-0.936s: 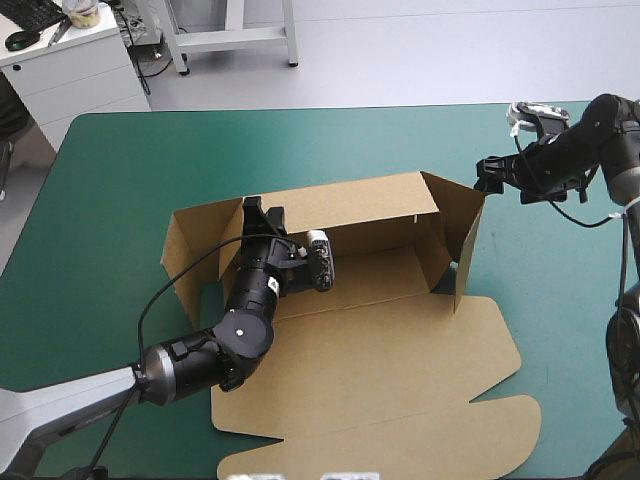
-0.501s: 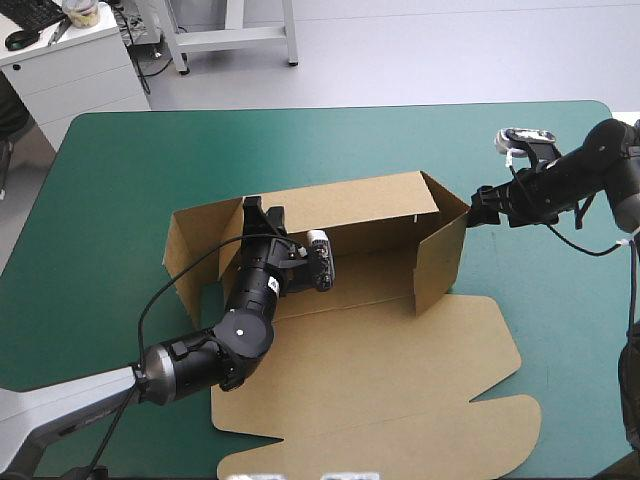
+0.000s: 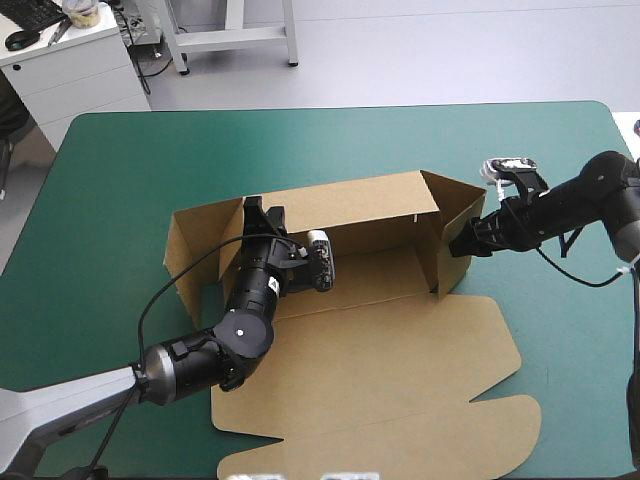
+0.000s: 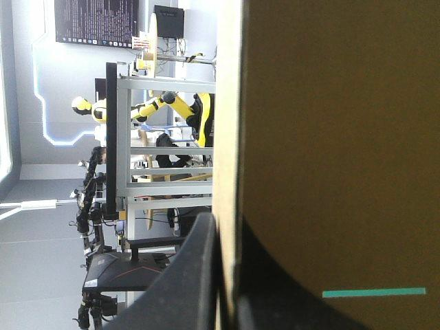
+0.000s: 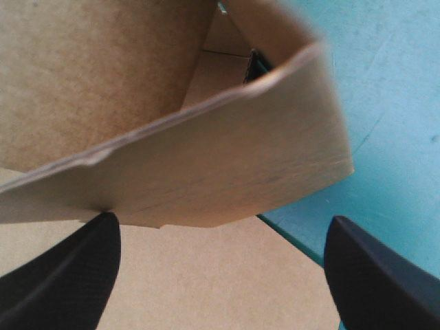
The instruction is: Fold the box
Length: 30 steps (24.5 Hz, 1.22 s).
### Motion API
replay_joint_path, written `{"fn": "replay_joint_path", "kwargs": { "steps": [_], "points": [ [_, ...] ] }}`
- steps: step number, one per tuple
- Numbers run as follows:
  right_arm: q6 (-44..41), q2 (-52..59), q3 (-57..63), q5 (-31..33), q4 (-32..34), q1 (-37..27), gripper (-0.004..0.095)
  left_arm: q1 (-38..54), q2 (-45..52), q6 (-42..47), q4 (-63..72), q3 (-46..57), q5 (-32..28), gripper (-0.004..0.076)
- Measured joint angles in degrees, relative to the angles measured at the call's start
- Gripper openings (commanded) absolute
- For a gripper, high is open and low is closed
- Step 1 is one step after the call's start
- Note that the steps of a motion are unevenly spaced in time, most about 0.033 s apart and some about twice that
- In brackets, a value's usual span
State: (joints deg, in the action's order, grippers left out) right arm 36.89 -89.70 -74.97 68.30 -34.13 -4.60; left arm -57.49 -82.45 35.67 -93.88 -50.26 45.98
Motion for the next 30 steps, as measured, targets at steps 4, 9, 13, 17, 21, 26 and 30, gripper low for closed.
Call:
{"fn": "replay_joint_path", "kwargs": {
  "steps": [4,9,13,17,21,26,30],
  "points": [
    [7.6,0.2,2.9,-5.5,-2.6,0.0,0.0737,0.0,0.0,0.0,-0.1,0.1,-0.1,-0.0010],
    [8.6,0.2,3.1,-4.3,-5.2,0.0,0.0737,0.0,0.0,0.1,-0.3,0.1,-0.2,-0.0010],
    [8.7,0.3,3.1,-3.1,-7.0,2.3,0.0737,0.0,0.0,0.1,-0.3,0.1,-0.2,-0.0010],
    [7.8,0.3,3.1,-3.1,-5.4,7.1,0.0737,0.1,0.0,0.2,-0.3,0.1,-0.1,-0.0010],
    [5.4,0.6,3.1,-3.0,-3.0,11.5,0.0737,0.1,0.0,0.2,-0.3,0.1,-0.1,-0.0010],
    [3.8,3.8,3.1,-2.5,-3.0,14.0,0.0737,0.1,0.0,0.2,-0.3,0.1,-0.1,-0.0010],
    [2.7,9.1,3.1,-1.9,-3.5,14.2,0.0737,0.1,0.0,0.2,-0.3,0.1,-0.1,-0.0010]
  ]
}}
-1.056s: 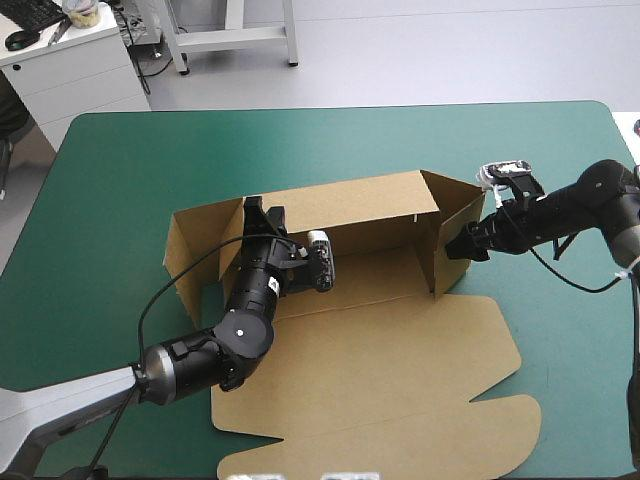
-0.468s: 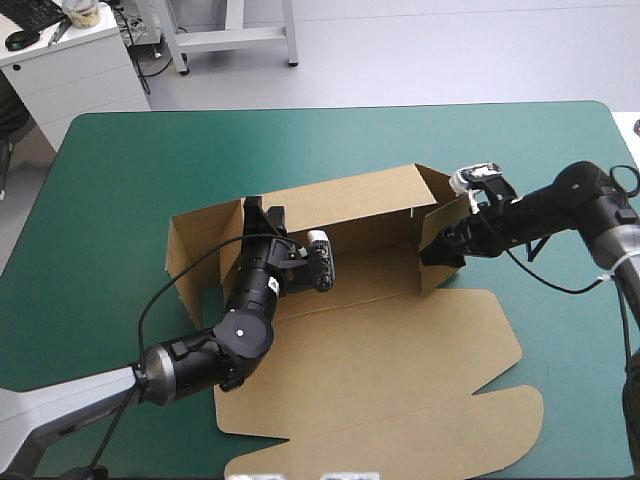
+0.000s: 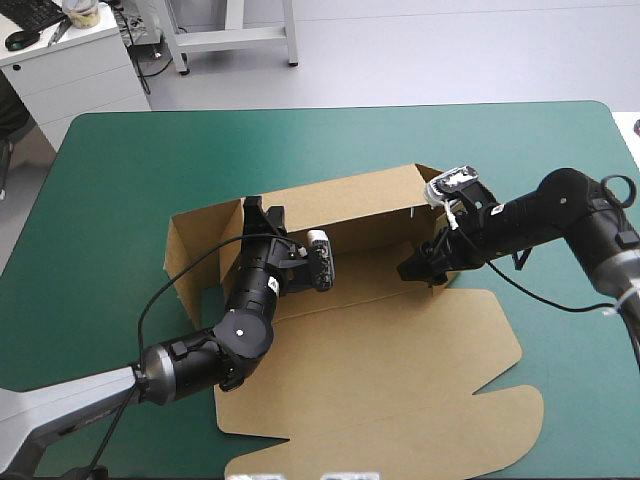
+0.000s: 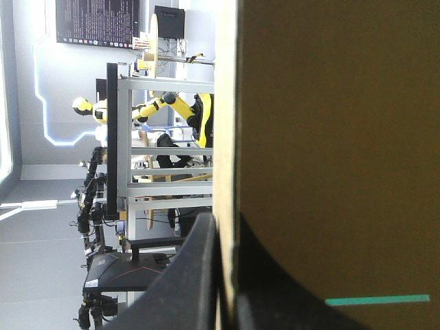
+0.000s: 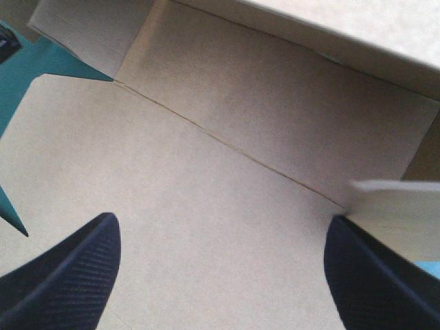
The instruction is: Fold the box
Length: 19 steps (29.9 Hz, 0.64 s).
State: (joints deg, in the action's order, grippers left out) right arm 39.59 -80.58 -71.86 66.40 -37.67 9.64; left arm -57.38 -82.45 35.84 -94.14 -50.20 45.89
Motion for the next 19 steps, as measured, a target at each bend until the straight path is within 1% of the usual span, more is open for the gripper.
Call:
{"fn": "replay_joint_path", "kwargs": {
  "steps": [4,7,10,15,19],
  "points": [
    [-1.6,5.5,0.0,-1.1,0.2,0.0,0.0737,0.0,0.0,0.0,0.0,0.0,0.0,-0.0010],
    [-4.2,8.7,0.0,-4.0,1.2,0.0,0.0737,0.0,0.0,0.0,0.0,0.0,0.0,-0.0010],
    [-9.3,10.6,-0.7,-8.0,3.4,0.0,0.0737,0.0,0.0,0.0,0.0,0.0,0.0,-0.0010],
    [-21.0,10.5,-3.8,-14.0,10.8,0.0,0.0737,0.0,0.0,-0.4,0.0,0.0,0.0,-0.0010],
    [-29.2,8.5,-8.8,-15.4,17.2,0.0,0.0737,0.0,0.0,-3.0,0.0,0.0,0.0,-0.0010]
  ]
}}
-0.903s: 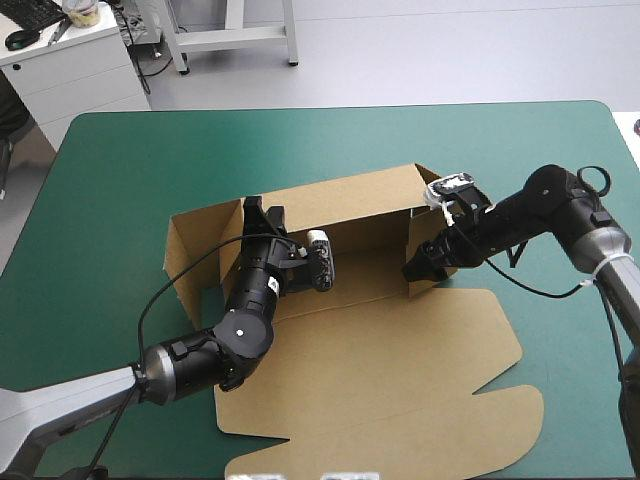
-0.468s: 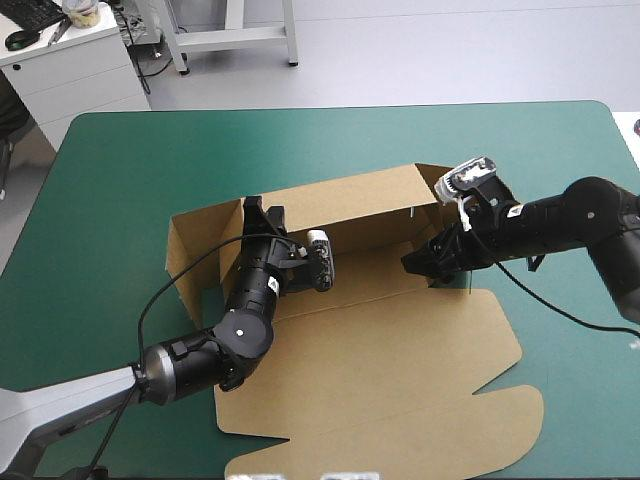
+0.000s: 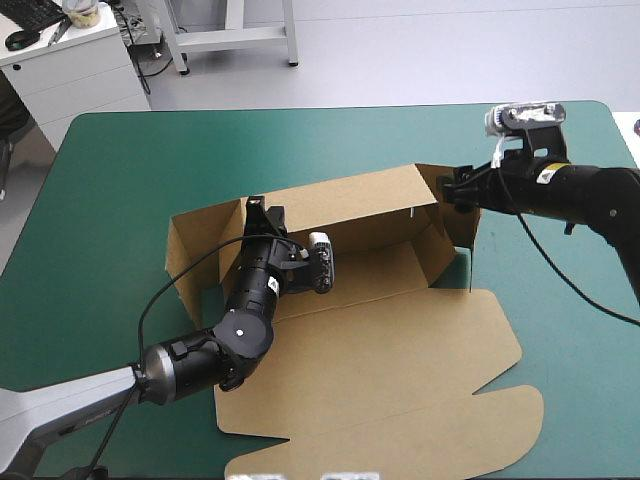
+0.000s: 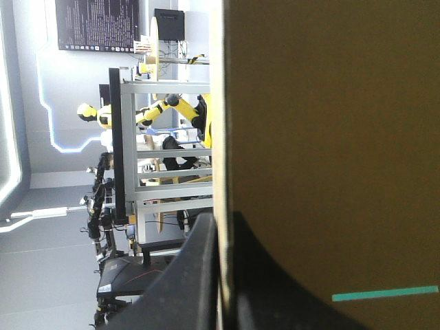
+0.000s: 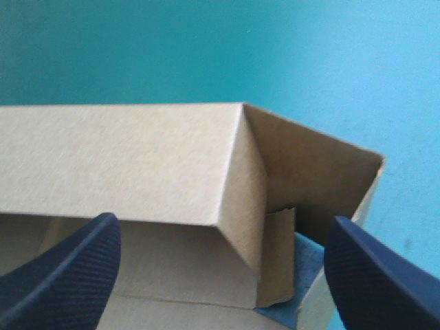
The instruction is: Fold the box
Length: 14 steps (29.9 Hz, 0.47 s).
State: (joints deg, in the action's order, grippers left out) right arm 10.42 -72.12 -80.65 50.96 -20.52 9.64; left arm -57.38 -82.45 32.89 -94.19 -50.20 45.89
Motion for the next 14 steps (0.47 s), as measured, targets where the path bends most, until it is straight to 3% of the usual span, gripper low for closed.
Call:
{"fn": "replay_joint_path", "kwargs": {
  "steps": [6,14],
  "points": [
    [-9.2,-8.2,-12.3,6.4,11.0,-0.2,0.0737,0.0,0.0,-4.0,0.0,0.0,0.0,-0.0010],
    [-10.4,-22.8,-28.6,19.0,10.8,-5.9,0.0737,0.0,0.0,-5.0,0.0,0.0,-0.5,-0.0010]
  ]
}}
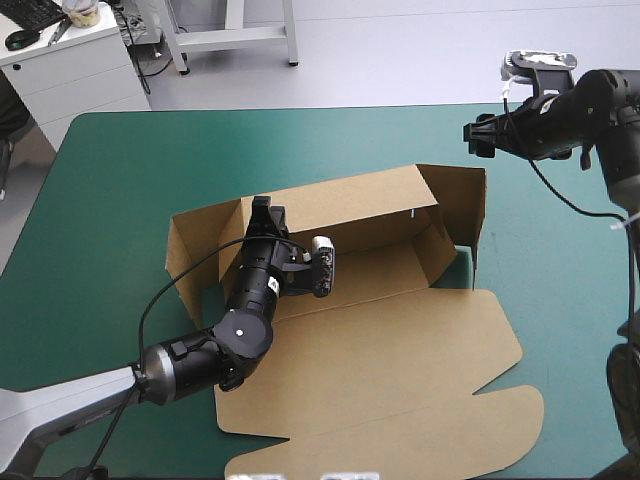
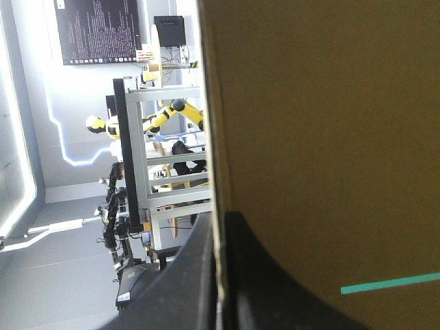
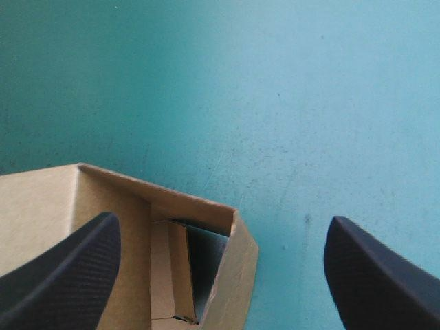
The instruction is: Fold the box
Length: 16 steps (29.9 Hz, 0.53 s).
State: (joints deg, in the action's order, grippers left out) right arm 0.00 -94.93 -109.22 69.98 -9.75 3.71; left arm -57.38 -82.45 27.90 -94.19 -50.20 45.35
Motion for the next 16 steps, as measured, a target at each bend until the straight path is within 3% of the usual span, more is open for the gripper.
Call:
{"fn": "replay_joint_path", "kwargs": {
  "steps": [8,16],
  "points": [
    [2.0,-9.6,-4.8,1.3,-5.3,-5.1,0.0737,-3.9,0.1,0.0,-1.0,0.8,0.2,-0.0010],
    [3.9,-13.9,-4.9,1.3,-6.1,-6.2,0.0737,-6.0,0.6,0.0,-5.1,4.7,2.6,-0.0010]
  ]
}}
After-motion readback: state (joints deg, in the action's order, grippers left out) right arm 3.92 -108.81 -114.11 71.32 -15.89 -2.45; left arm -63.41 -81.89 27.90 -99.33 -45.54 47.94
